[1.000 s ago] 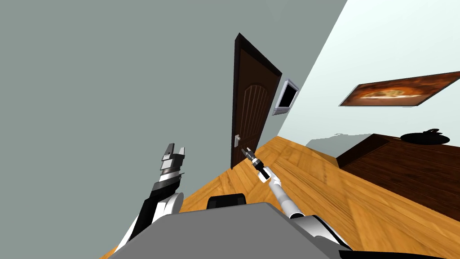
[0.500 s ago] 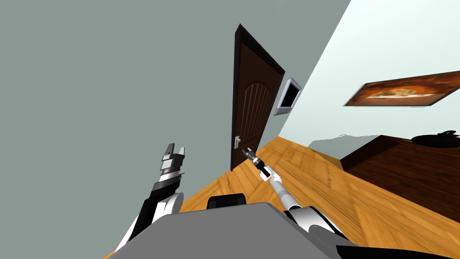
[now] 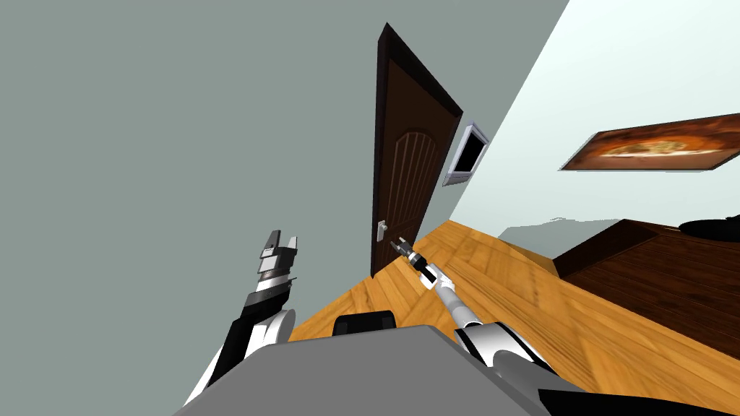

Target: Pull the door open

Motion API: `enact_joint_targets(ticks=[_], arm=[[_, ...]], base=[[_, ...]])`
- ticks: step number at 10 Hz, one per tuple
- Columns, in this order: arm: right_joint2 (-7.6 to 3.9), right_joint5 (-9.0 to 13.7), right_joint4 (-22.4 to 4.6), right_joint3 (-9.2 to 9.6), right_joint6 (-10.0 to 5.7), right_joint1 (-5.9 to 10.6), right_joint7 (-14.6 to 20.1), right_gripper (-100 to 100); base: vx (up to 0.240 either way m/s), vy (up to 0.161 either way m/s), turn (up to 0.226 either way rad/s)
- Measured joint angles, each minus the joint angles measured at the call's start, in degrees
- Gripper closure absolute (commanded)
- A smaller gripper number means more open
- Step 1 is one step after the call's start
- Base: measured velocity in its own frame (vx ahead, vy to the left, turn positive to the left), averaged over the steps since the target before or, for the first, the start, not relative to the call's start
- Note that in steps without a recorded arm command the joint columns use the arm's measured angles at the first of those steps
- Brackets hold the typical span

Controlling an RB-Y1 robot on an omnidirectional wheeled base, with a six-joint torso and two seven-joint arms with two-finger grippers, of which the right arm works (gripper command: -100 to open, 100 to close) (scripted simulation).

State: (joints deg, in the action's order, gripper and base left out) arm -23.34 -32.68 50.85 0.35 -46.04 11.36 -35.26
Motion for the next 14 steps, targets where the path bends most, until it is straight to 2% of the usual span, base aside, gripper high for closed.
enact_joint_targets(ticks=[2,5,10,12,13,14], arm=[[-0.63,-0.75,-2.62,-0.15,-0.78,1.34,-1.16,-100],[-1.28,-1.66,-4.51,-0.21,-1.29,2.31,-2.35,-100],[-0.43,-1.44,-5.12,-0.61,0.05,3.13,-3.14,-100],[-0.08,-1.38,-5.11,-0.73,0.78,3.39,-3.36,-100],[-0.07,-1.38,-5.09,-0.73,0.86,3.4,-3.38,100],[-0.07,-1.38,-5.1,-0.72,0.81,3.4,-3.37,100]], base=[[0.073,-0.025,0.011],[0.078,-0.002,0.021],[0.193,0.079,0.055],[0.078,0.003,0.04],[-0.038,-0.015,-0.001],[-0.023,0.002,-0.01]])
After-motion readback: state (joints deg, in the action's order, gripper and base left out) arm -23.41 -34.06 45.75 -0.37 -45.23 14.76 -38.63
